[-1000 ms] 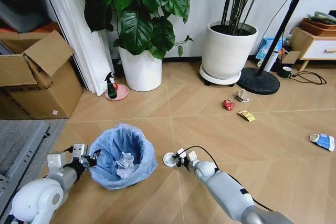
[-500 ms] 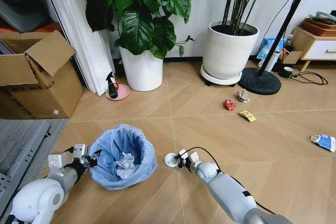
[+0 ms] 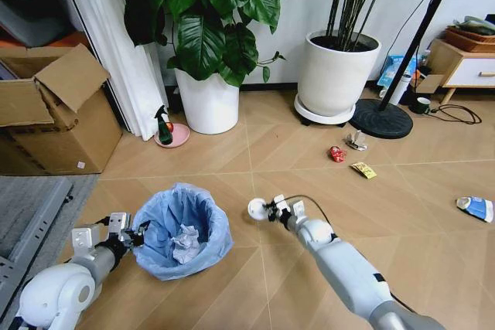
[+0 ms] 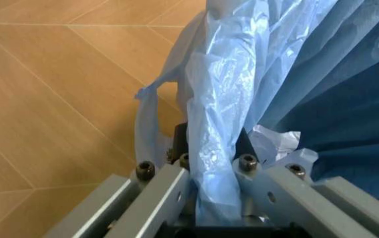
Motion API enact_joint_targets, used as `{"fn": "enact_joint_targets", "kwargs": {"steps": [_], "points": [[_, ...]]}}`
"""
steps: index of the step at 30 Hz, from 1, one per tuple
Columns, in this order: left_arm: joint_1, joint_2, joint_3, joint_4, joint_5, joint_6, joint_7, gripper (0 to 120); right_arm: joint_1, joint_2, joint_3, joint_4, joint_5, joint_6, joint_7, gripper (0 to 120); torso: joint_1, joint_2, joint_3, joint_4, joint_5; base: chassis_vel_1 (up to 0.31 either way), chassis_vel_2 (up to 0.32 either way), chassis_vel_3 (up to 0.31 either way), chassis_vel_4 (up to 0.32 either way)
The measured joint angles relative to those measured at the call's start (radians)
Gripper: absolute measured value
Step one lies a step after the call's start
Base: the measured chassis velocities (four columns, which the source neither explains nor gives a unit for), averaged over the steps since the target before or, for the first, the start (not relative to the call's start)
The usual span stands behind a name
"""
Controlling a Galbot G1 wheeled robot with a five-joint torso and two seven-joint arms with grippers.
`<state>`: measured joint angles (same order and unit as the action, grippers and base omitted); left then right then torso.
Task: Pick up the trash bin and place the garbage on the floor into it.
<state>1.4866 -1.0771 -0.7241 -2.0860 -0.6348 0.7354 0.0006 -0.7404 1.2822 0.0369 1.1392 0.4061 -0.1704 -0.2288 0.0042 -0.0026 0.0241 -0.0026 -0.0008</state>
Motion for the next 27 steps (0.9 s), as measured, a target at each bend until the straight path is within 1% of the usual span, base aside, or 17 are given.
{"fn": "enact_joint_targets", "kwargs": {"steps": [1, 4, 5, 7, 9, 12, 13, 16, 17, 19, 20, 24, 25, 27], "points": [[0.0, 0.0, 0.0, 0.0, 0.0, 0.0, 0.0, 0, 0.0, 0.0, 0.0, 0.0, 0.0, 0.0, 0.0, 0, 0.0, 0.0, 0.0, 0.0, 0.0, 0.0, 0.0, 0.0, 0.0], [0.002, 0.002, 0.0, 0.0, 0.0, 0.0, 0.0, 0, 0.046, -0.019, 0.007, 0.112, 0.063, -0.013, 0.009, 0, 0.0, 0.0, 0.0, 0.0003, -0.0003, 0.0, 0.0, 0.0, 0.0], [0.002, 0.002, 0.0, 0.0, 0.0, 0.0, 0.0, 0, 0.046, -0.019, 0.007, 0.112, 0.063, -0.013, 0.009, 0, 0.0, 0.0, 0.0, 0.0003, -0.0003, 0.0, 0.0, 0.0, 0.0], [0.004, 0.003, 0.0, 0.0, 0.001, 0.0, 0.0, 0, 0.083, -0.035, -0.016, 0.188, 0.101, -0.031, 0.011, 0, 0.0, 0.0, 0.0, 0.0004, -0.0002, 0.0, 0.0, 0.0, 0.0], [0.004, 0.003, 0.0, 0.0, 0.001, 0.0, -0.001, 0, 0.094, -0.039, -0.026, 0.213, 0.113, -0.042, 0.01, 0, 0.0, 0.0, 0.0, 0.0004, -0.0003, 0.0, 0.0, 0.0, 0.0], [0.004, 0.007, -0.001, 0.001, 0.001, 0.0, -0.002, 0, 0.136, -0.057, -0.087, 0.314, 0.176, -0.1, 0.011, 0, 0.0, 0.0, 0.0, 0.0003, -0.0001, 0.0, 0.0, 0.0, 0.0], [0.004, 0.007, -0.001, 0.001, 0.001, 0.0, -0.002, 0, 0.136, -0.057, -0.087, 0.314, 0.176, -0.1, 0.011, 0, 0.0, 0.0, 0.0, 0.0003, -0.0001, 0.0, 0.0, 0.0, 0.0], [0.002, 0.008, 0.004, 0.003, 0.003, 0.0, -0.003, 0, 0.172, -0.083, -0.188, 0.415, 0.25, -0.131, 0.024, 0, 0.0, 0.0, 0.0, 0.0004, -0.0004, 0.0, 0.0, 0.0, 0.0], [0.002, 0.008, 0.004, 0.003, 0.003, 0.0, -0.003, 0, 0.172, -0.083, -0.188, 0.415, 0.25, -0.131, 0.024, 0, 0.0, 0.0, 0.0, 0.0004, -0.0004, 0.0, 0.0, 0.0, 0.0], [0.0, 0.006, 0.011, 0.004, 0.004, 0.0, -0.003, 0, 0.186, -0.093, -0.279, 0.493, 0.298, -0.146, 0.043, 0, 0.0, 0.0, 0.0, 0.0004, -0.0001, 0.0, 0.0, 0.0, 0.0], [0.0, 0.006, 0.011, 0.004, 0.004, 0.0, -0.003, 0, 0.186, -0.093, -0.279, 0.493, 0.298, -0.146, 0.043, 0, 0.0, 0.0, 0.0, 0.0004, -0.0001, 0.0, 0.0, 0.0, 0.0], [-0.002, 0.008, 0.013, 0.004, 0.004, 0.0, -0.004, 0, 0.19, -0.075, -0.379, 0.544, 0.309, -0.15, 0.057, 0, 0.0, 0.0, 0.0, 0.0004, -0.0001, 0.0, 0.0, 0.0, 0.0], [-0.002, 0.008, 0.013, 0.004, 0.004, 0.0, -0.004, 0, 0.19, -0.075, -0.379, 0.544, 0.309, -0.15, 0.057, 0, 0.0, 0.0, 0.0, 0.0004, -0.0001, 0.0, 0.0, 0.0, 0.0], [-0.002, 0.01, 0.012, 0.005, 0.002, 0.0, -0.004, 0, 0.186, -0.079, -0.423, 0.562, 0.307, -0.15, 0.055, 0, 0.0, 0.0, 0.0, 0.0005, -0.0001, 0.0, 0.0, 0.0, 0.0]]}}
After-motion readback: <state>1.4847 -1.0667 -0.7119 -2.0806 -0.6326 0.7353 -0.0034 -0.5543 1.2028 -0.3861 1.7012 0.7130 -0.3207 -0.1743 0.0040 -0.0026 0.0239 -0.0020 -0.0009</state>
